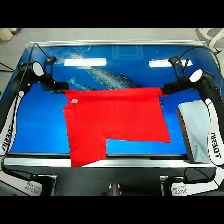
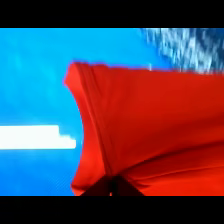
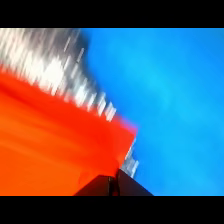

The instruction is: Fold the shirts.

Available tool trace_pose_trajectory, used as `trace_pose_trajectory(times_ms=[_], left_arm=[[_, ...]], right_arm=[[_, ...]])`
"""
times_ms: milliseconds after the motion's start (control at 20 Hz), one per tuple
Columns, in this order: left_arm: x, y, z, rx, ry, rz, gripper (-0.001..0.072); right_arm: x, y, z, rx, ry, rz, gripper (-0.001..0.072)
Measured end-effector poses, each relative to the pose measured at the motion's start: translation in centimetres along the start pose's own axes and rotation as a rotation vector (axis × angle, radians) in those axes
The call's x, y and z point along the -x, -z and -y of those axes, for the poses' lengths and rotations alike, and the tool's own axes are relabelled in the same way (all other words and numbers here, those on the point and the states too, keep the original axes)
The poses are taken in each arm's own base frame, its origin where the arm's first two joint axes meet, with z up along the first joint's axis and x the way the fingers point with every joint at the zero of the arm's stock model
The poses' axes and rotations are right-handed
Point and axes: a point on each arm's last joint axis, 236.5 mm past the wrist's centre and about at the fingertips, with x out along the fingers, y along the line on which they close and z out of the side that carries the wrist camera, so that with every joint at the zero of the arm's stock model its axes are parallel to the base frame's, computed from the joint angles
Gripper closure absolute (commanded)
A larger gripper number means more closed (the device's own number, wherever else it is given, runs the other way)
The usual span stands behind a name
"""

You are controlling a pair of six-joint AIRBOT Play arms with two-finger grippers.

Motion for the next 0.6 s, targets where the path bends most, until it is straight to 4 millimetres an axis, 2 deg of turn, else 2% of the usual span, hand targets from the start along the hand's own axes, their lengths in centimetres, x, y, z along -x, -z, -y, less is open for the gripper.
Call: trace_pose_trajectory(times_ms=[150,250,300,350,400,450,500,600], left_arm=[[-1.6,4.1,-0.2,-0.011,-0.005,-0.139,0.0681],[-2.6,6.3,-0.1,-0.010,-0.004,-0.208,0.0680],[-3.0,7.1,0.0,-0.006,0.001,-0.233,0.0679],[-3.3,7.8,0.0,-0.003,0.004,-0.256,0.0628],[-3.4,8.1,0.1,0.000,0.007,-0.265,0.0484],[-3.4,8.3,0.2,0.003,0.011,-0.274,0.0310],[-3.3,8.5,0.1,0.006,0.013,-0.282,0.0257],[-2.3,8.3,-0.1,0.018,0.018,-0.280,0.0258]], right_arm=[[-1.3,5.0,-1.7,-0.004,-0.086,-0.193,0.0695],[-2.0,7.1,-2.7,-0.015,-0.132,-0.280,0.0694],[-2.4,7.9,-3.2,-0.029,-0.151,-0.312,0.0670],[-2.6,8.3,-3.5,-0.043,-0.162,-0.333,0.0482],[-2.8,8.7,-3.8,-0.053,-0.170,-0.349,0.0301],[-2.8,8.9,-4.0,-0.061,-0.174,-0.359,0.0222],[-2.7,8.8,-4.0,-0.066,-0.172,-0.359,0.0214],[-1.6,9.0,-3.9,-0.052,-0.159,-0.376,0.0222]])
